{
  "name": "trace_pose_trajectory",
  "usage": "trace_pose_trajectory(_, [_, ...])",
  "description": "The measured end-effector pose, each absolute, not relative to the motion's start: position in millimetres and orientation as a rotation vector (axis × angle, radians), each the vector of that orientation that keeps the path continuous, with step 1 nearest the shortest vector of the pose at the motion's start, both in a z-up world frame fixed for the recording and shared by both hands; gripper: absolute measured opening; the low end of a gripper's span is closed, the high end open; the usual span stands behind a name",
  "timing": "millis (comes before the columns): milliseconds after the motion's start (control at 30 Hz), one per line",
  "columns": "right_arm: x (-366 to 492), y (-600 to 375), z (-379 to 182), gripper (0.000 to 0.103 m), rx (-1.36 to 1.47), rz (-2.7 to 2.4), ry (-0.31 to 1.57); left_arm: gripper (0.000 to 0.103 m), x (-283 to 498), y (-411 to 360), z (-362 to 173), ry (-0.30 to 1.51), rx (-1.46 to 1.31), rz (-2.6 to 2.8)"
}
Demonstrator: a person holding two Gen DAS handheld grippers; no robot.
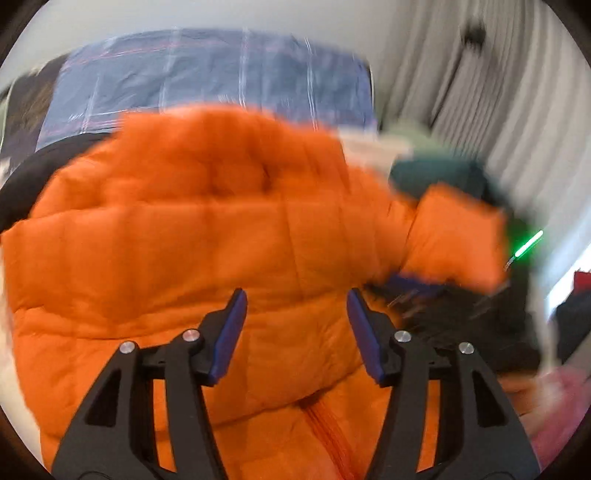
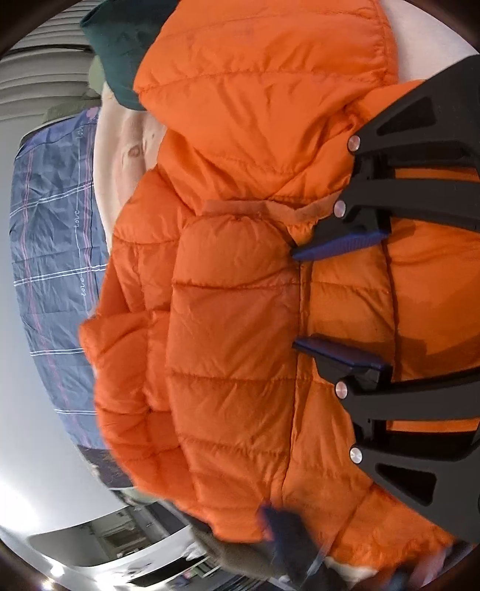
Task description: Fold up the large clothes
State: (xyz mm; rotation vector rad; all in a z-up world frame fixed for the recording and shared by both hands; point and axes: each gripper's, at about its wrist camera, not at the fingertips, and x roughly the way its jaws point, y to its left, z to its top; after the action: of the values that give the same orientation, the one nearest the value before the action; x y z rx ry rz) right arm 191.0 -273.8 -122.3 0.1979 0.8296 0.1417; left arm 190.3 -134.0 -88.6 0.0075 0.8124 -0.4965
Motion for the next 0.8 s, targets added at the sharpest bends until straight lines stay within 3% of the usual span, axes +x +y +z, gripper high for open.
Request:
trace_pose_trajectory(67, [174, -298, -107, 0.046, 0.296, 0.146, 0.794, 0.058, 194, -145, -117, 0.846, 0.066, -0.466])
trace_pose_trajectory(133, [151, -333, -88, 0.059, 0.368, 0.109, 0.726, 0.058, 194, -143, -116, 0.837, 0.059, -0.470])
trace_pose_trajectory(233, [115, -414, -68, 0.061, 0.463, -0.040, 0.630, 0.060, 196, -140, -117, 0.838, 0.031, -0.489])
trace_pose_trajectory(333, [67, -516, -71, 0.061, 0.730, -0.268, 0.573, 0.065, 196, -138, -118, 0.834, 0.029, -0.502])
trace_pose_trajectory(467, [-31, -607, -96, 0.067, 1.156, -0.569, 0.277, 0.071, 194, -140, -121, 0.830, 0.029, -0.518])
trace_pose_trajectory(633, [-33, -651, -134, 0.067, 1.357, -0.505, 0.261, 0.072, 192, -143, -121, 0.827, 0.014, -0.527])
trace_pose_trajectory(767, [-21, -656, -132, 0.066, 1.348, -0.550, 0.197, 0.073, 190, -133, -121, 0.822, -0.026, -0.541])
trace_pose_trajectory(800, [-16, -656, -129, 0.057, 1.349, -0.539, 0.191, 0.073, 190, -130, -121, 0.821, -0.042, -0.547])
